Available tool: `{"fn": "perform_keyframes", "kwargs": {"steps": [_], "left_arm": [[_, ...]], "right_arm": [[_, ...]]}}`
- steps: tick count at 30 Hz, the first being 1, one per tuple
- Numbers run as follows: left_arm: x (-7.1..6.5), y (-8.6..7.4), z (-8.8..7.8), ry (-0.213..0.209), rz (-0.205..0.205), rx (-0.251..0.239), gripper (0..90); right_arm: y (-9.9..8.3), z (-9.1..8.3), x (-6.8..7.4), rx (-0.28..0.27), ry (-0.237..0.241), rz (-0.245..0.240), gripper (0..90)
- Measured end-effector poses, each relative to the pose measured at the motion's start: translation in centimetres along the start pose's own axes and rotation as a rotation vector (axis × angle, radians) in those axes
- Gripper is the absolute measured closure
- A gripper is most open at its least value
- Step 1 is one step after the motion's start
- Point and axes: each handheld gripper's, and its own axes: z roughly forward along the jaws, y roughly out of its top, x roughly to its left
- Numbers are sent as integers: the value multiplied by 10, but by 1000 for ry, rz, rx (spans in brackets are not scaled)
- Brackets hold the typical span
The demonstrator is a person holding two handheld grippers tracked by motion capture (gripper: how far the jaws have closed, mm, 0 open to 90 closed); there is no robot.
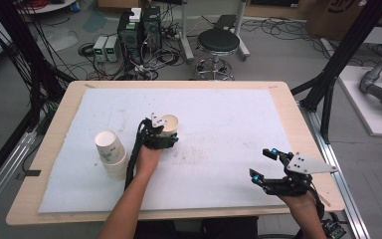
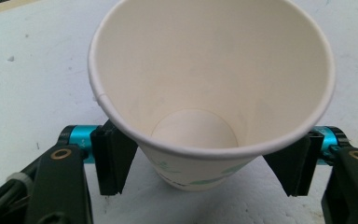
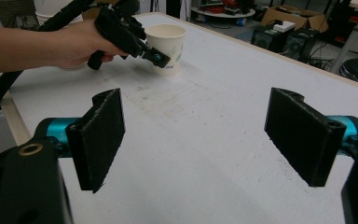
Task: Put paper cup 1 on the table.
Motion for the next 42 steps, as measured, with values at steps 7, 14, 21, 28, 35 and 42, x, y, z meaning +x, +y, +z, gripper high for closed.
{"fn": "perform_keyframes", "kwargs": {"steps": [7,14,21,28,35,42], "left_arm": [[3,-5,-1,-41,-53,-5,192],[5,-15,-21,-6,-74,-68,193],[-9,-20,-37,-58,-54,-86,192],[-29,-20,-63,-199,-46,-186,204],[-41,-19,-93,-344,-11,-323,196],[-46,-16,-119,-406,41,-437,162]], "right_arm": [[-1,0,-1,3,1,0,206],[-1,0,0,5,5,2,206],[1,1,1,1,8,-3,206],[0,-1,2,0,-4,-1,206],[-2,-2,0,18,-19,9,206],[-4,0,-6,63,-55,22,206]]}}
